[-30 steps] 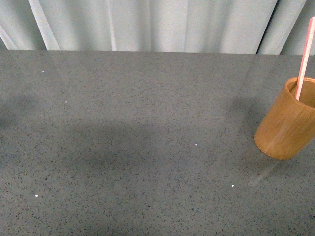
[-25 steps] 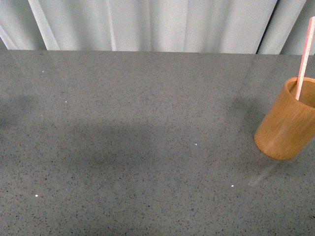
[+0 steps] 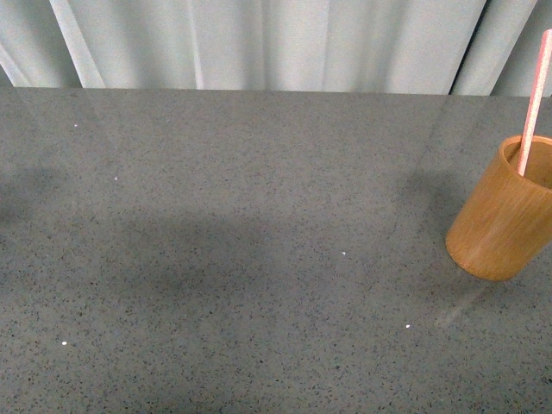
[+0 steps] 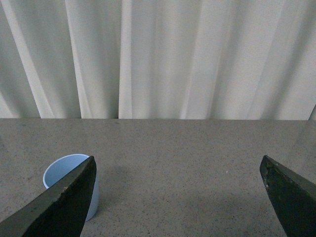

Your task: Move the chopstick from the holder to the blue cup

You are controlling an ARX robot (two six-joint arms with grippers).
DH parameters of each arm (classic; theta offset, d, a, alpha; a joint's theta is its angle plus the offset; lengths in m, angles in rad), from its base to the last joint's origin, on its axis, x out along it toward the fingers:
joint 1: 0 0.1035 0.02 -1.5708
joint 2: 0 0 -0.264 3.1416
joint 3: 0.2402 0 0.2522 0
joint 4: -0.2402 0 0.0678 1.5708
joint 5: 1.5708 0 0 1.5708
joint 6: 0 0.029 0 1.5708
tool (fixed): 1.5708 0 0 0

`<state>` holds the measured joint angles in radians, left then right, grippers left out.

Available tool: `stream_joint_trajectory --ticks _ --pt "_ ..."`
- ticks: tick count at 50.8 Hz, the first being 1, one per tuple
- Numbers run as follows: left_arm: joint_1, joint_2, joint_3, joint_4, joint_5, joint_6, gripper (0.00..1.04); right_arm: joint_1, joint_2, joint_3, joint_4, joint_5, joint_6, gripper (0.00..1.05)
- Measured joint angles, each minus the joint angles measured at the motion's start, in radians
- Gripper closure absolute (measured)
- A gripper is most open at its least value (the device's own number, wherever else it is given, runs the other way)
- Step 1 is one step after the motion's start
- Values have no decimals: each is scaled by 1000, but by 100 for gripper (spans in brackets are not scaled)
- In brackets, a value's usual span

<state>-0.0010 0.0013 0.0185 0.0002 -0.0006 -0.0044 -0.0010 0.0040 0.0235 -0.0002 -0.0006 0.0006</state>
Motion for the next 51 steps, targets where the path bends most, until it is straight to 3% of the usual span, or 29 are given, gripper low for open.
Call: stream_joint_trajectory --ticks 32,37,41,51 --pt "0 0 0 0 0 0 7 0 0 0 0 0 0 10" --pt "-21 72 34 -93 -129 -89 7 0 0 0 0 0 0 10" --pt "15 225 64 -78 -153 -169 7 0 0 0 0 0 0 10" --pt "151 595 225 97 -50 -142 7 0 0 0 0 0 0 10"
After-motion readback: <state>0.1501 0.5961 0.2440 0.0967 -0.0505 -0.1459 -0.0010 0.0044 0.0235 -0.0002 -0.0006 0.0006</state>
